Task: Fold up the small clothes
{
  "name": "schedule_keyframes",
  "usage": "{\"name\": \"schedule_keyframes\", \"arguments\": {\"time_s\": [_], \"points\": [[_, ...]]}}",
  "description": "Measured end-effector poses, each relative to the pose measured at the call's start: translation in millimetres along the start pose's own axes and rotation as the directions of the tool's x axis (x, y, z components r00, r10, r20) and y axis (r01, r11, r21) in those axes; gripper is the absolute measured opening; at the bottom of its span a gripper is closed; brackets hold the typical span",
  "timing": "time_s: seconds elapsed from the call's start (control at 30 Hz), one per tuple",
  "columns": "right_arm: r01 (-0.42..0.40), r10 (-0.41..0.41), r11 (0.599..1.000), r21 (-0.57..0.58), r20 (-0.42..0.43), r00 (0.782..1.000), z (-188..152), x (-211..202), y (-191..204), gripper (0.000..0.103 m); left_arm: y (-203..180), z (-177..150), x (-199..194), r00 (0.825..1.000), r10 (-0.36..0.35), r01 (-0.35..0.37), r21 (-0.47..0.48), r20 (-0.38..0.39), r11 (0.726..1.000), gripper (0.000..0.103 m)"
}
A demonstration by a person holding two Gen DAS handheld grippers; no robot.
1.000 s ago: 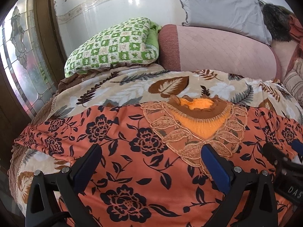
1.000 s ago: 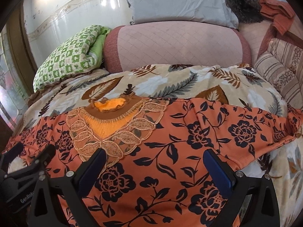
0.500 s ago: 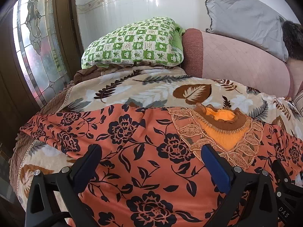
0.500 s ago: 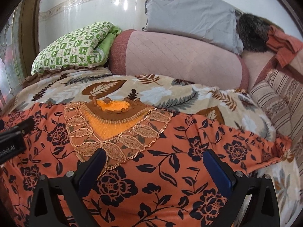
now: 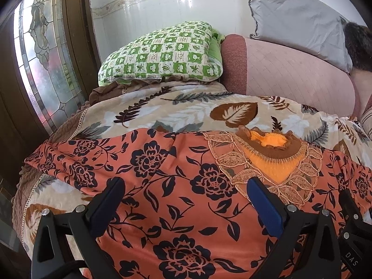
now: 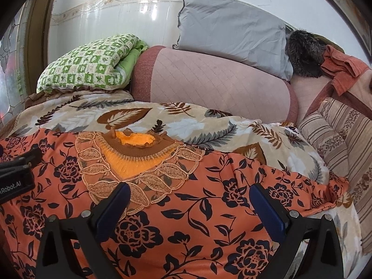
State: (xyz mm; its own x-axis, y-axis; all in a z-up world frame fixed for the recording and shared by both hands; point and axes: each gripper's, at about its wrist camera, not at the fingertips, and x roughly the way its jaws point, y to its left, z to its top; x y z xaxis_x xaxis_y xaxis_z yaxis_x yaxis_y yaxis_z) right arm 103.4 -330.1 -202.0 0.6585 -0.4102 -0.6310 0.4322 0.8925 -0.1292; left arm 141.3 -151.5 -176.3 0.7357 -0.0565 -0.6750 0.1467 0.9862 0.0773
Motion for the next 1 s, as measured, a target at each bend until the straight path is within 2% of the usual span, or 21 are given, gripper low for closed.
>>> {"name": "schedule_keyframes", "arguments": {"time_s": [0.33,0.43,0.53,0.63,0.7,0.73,0.77,0.87,0.9,0.97,1.0], "points": [[0.0,0.0,1.0,0.0,-0.001,1.0,0,1,0,0.103,-2,-2,1,1.0,-0.006,0.006,0.006,-0.003,1.0,0.103],[-0.005,0.005,1.0,0.005,-0.005,1.0,-1,3,-3,0.103,-5,-3,6,0.999,-0.018,0.018,0.016,-0.027,1.0,0.103],[-0.038,0.04,0.997,0.061,-0.029,0.999,1,9,-26,0.103,-8,-6,21,0.996,-0.029,0.032,0.028,-0.087,0.999,0.103],[-0.031,0.052,0.97,0.241,-0.085,0.995,-1,23,-90,0.103,-7,-7,35,0.99,-0.041,0.045,0.027,-0.135,0.999,0.103],[0.027,0.028,0.906,0.423,-0.125,0.992,-10,33,-158,0.103,-5,-8,44,0.987,-0.037,0.042,0.024,-0.159,0.999,0.103],[0.061,0.015,0.855,0.515,-0.142,0.99,-19,37,-195,0.103,-5,-8,48,0.985,-0.037,0.041,0.019,-0.17,0.999,0.103],[0.095,0.003,0.784,0.613,-0.156,0.988,-31,39,-236,0.103,-4,-8,51,0.983,-0.041,0.044,0.013,-0.18,0.999,0.103],[0.142,-0.001,0.572,0.808,-0.172,0.985,-72,46,-330,0.103,-5,-6,59,0.979,-0.056,0.057,0.001,-0.197,0.998,0.103],[0.155,0.004,0.496,0.855,-0.181,0.983,-89,51,-359,0.103,-6,-6,61,0.979,-0.054,0.056,0.006,-0.197,0.998,0.103],[0.154,0.051,0.374,0.914,-0.186,0.981,-119,69,-402,0.1,-11,-6,65,0.979,-0.043,0.05,0.028,-0.2,0.998,0.103],[0.148,0.074,0.325,0.934,-0.181,0.981,-130,78,-416,0.096,-13,-6,67,0.979,-0.038,0.047,0.038,-0.202,0.998,0.103]]}}
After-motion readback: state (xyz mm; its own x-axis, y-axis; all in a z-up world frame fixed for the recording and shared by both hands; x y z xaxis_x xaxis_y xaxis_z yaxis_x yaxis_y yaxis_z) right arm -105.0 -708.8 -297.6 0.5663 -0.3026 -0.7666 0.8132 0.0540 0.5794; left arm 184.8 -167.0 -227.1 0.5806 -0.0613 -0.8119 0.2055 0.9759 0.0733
